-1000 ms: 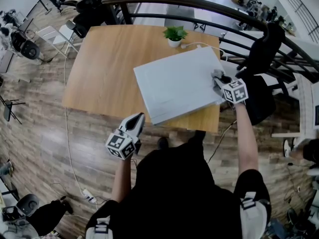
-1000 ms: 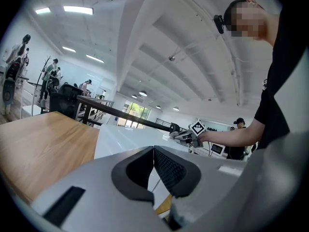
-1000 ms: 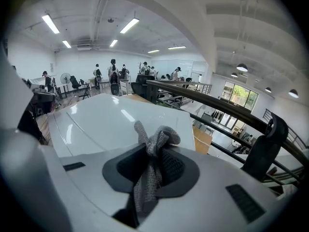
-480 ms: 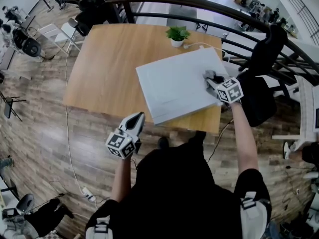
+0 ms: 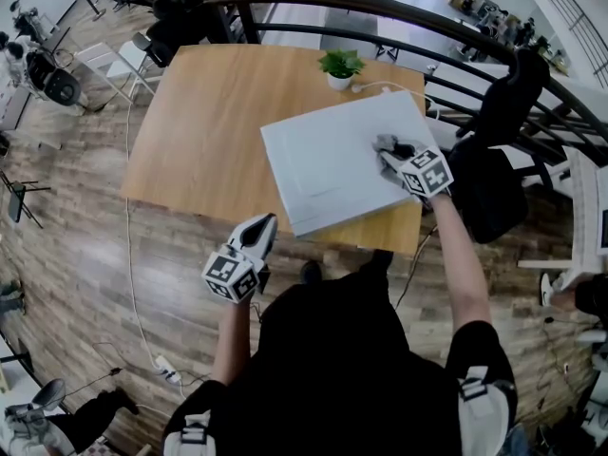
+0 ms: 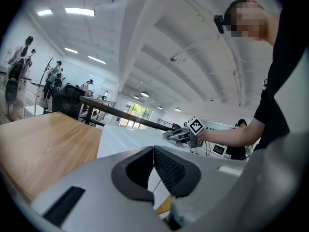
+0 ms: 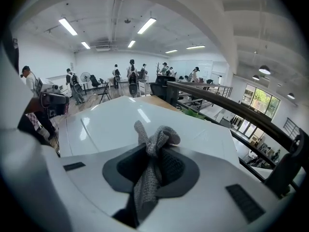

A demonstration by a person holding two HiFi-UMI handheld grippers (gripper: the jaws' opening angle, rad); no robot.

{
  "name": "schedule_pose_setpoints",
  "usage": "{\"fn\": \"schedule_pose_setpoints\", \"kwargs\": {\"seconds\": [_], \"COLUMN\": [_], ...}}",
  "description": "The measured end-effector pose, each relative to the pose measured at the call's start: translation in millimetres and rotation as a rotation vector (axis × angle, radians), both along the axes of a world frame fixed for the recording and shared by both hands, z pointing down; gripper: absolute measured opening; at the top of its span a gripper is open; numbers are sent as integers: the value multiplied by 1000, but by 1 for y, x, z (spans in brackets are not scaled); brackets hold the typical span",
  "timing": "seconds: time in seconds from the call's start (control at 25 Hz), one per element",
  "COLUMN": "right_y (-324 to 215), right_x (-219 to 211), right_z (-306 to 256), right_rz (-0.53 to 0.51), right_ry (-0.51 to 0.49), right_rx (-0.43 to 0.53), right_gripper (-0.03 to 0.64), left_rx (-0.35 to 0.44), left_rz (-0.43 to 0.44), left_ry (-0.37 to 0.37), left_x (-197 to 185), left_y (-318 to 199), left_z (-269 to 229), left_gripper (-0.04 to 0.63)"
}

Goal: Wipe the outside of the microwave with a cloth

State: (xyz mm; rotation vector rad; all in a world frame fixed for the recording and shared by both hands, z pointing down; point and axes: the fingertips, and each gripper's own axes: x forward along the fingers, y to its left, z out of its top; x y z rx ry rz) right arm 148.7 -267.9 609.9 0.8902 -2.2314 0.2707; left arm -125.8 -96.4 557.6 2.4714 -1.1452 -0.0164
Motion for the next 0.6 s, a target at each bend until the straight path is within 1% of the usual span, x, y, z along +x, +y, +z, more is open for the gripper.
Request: {"fn": "schedule_pose_setpoints", "kwargs": {"seconds": [0.6], "right_y": [20], "right_x": [-56], "right_z": [-2], "right_rz": [-117], "right_ry": [-7], "right_rx": [13], "right_gripper": [59], "left_rx": [-1], "left_rz": [-13], "left_ry": [1], "left_x": [-9], "left_y": [7], "left_z": [-1], "left_gripper": [3]}}
